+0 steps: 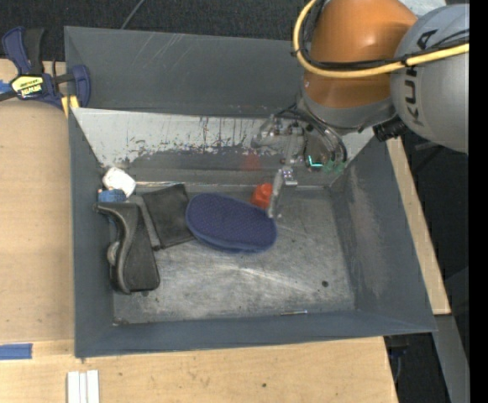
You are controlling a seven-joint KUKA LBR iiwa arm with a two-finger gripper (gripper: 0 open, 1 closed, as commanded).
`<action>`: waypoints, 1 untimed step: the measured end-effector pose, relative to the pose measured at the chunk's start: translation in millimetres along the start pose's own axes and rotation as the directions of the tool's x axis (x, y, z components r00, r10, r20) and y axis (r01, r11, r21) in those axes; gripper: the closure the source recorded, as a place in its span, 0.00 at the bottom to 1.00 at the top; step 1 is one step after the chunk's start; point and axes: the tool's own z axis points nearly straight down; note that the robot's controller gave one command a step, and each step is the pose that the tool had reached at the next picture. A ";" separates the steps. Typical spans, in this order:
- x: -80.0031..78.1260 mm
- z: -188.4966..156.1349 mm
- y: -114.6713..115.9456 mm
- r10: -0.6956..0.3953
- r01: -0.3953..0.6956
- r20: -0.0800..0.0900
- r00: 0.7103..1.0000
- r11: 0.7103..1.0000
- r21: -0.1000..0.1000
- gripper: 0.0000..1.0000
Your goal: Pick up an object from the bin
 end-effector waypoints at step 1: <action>14.8 121.6 -1.3 0.050 -0.050 0.000 0.999 0.999 0.000 0.00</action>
Offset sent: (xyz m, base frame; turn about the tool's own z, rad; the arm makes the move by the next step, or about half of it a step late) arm -0.0139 -0.0003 -0.1177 0.0501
